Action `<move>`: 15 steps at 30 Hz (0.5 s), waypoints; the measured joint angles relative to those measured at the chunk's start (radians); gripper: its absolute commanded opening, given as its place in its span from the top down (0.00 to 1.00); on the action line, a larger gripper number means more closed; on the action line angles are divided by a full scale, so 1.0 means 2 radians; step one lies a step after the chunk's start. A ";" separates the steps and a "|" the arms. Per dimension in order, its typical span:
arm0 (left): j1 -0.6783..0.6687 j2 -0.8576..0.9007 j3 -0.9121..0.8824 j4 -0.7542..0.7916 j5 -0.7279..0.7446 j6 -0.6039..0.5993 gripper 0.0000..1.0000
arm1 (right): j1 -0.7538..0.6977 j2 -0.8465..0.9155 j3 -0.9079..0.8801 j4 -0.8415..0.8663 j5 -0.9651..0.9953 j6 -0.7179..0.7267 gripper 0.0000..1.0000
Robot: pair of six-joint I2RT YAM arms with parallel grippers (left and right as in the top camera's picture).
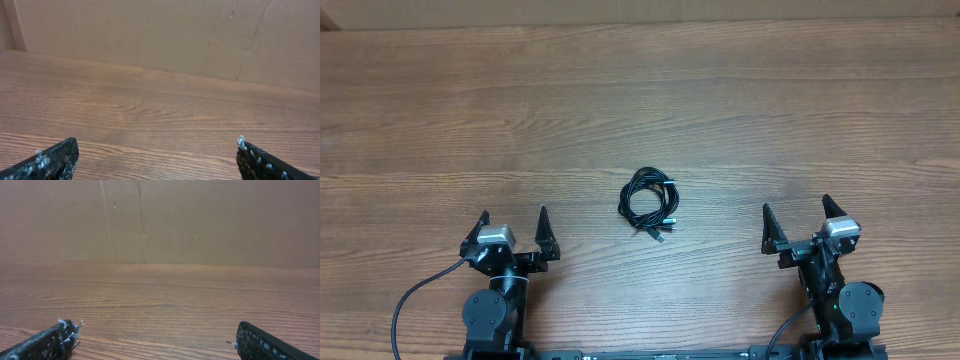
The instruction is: Untangle cables
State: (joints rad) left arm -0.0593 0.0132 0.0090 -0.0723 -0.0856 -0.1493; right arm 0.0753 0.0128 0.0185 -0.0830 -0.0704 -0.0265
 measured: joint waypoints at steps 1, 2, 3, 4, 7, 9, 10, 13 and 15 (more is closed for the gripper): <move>0.000 0.000 0.000 0.000 0.000 0.000 0.00 | 0.000 0.000 0.000 0.000 0.000 0.000 0.00; 0.000 0.000 0.000 0.000 0.000 0.000 0.00 | 0.000 0.000 0.000 0.000 0.000 0.000 0.00; 0.000 0.000 0.000 0.000 0.000 0.000 0.00 | 0.000 0.000 0.000 0.000 0.000 0.000 0.00; 0.000 0.000 0.000 0.000 0.000 0.000 0.00 | 0.000 0.000 0.000 0.000 0.000 0.000 0.00; 0.000 0.000 0.000 0.000 0.000 0.000 0.00 | 0.000 0.000 0.000 0.000 0.000 0.000 0.00; 0.000 0.000 0.000 0.000 0.000 0.000 0.00 | 0.000 0.000 0.000 0.000 0.000 0.000 0.00; 0.000 0.000 0.000 0.000 0.000 0.000 0.00 | 0.000 0.000 0.000 0.000 0.000 0.000 0.00; 0.000 0.000 0.000 0.000 0.000 0.000 0.01 | 0.000 0.000 0.000 0.000 0.000 0.000 0.00; 0.000 0.000 0.000 0.000 0.000 0.000 0.00 | 0.000 0.000 0.000 0.000 0.000 0.000 0.00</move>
State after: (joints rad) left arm -0.0593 0.0132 0.0090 -0.0723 -0.0853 -0.1493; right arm 0.0757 0.0128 0.0185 -0.0834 -0.0704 -0.0257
